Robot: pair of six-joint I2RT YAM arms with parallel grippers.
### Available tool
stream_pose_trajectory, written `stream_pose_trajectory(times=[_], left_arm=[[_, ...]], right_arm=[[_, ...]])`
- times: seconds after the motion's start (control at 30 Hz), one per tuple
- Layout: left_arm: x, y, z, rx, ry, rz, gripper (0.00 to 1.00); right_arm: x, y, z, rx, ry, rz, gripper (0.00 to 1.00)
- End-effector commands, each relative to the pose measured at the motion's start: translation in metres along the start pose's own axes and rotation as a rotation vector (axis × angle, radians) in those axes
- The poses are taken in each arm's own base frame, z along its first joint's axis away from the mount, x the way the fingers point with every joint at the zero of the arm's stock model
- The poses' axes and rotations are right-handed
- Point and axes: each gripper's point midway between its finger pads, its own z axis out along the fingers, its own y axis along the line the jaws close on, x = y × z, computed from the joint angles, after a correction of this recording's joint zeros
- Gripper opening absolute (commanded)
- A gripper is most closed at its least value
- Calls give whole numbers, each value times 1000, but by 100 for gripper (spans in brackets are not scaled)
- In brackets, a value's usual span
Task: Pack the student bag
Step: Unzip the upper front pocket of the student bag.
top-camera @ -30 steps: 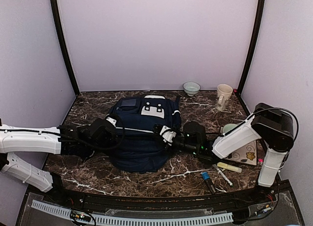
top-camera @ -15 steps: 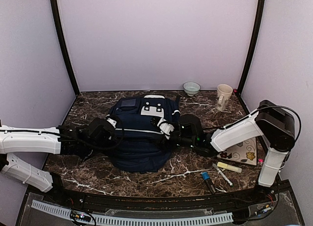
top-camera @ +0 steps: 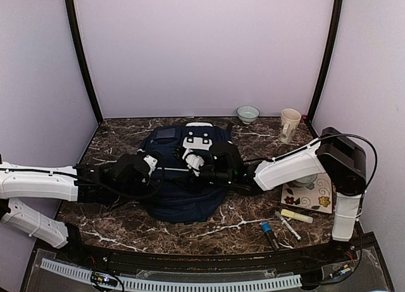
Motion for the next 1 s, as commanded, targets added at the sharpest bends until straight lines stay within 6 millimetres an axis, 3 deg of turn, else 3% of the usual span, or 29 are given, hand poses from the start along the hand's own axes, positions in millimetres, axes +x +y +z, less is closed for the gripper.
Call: stream_pose_trajectory(times=[0.0,0.17,0.33,0.43,0.6,0.97], left_arm=[[-27,-21,-17,112,-98,-11,0],[-26,-21,-19,109,-100,-7,0],[-24,-16,-19,86,-97,-4,0],[-22,-8,-19,42,-93,-10,0],[-4,32,-14,-166,-39,-44,0],[7,73,-8,-297,0,-142,0]], right_arm=[[-11,9,13,-43,-13,-4,62],[-10,12,19,-51,-9,-5,40],[-6,10,18,-34,4,-13,11],[-3,12,15,-37,13,-21,1],[10,13,4,-33,39,-32,0],[16,17,-11,-45,55,-47,0]])
